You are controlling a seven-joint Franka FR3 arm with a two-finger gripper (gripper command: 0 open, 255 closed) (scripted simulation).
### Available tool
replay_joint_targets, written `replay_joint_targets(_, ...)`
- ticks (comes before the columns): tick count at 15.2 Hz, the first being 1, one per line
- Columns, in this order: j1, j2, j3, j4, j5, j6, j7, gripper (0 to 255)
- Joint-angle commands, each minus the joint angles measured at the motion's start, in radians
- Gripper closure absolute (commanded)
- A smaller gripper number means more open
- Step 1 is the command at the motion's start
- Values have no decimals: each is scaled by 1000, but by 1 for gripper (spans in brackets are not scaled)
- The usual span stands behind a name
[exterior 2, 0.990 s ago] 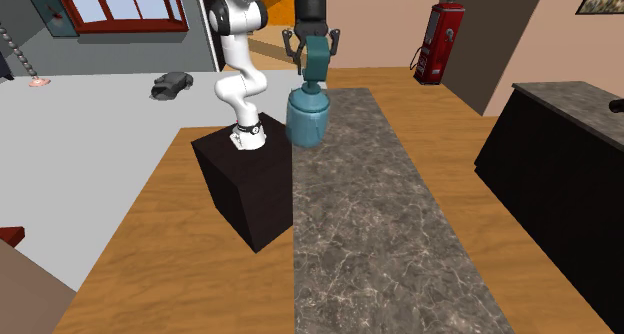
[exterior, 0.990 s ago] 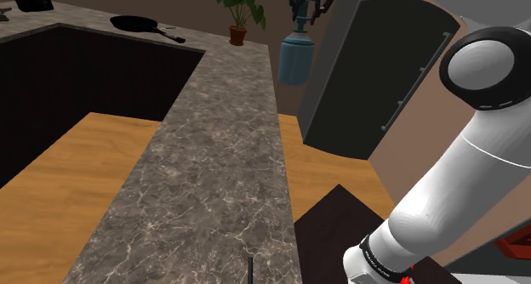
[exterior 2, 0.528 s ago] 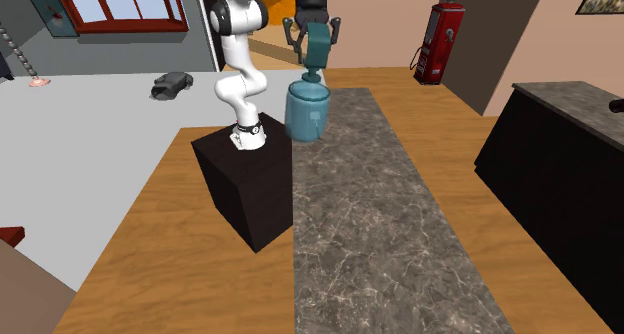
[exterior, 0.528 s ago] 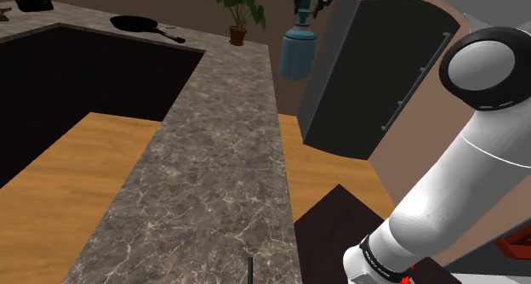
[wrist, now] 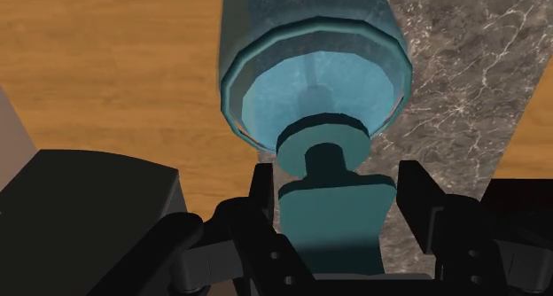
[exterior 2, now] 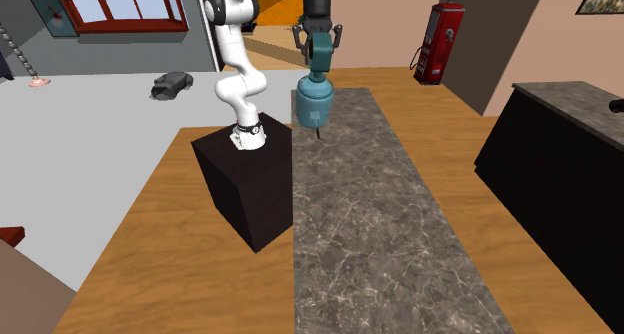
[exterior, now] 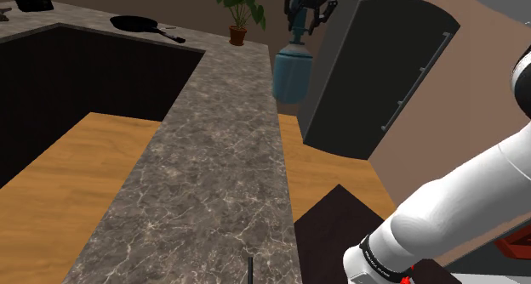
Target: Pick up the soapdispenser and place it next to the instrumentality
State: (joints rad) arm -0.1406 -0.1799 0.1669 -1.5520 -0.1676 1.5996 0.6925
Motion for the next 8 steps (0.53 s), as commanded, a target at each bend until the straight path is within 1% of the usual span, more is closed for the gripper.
replay_joint_targets(1, 14, -56, 17, -79, 6, 18, 35, 255)
replay_joint_targets(8, 67, -214, 94, -295, 37, 58, 164, 255)
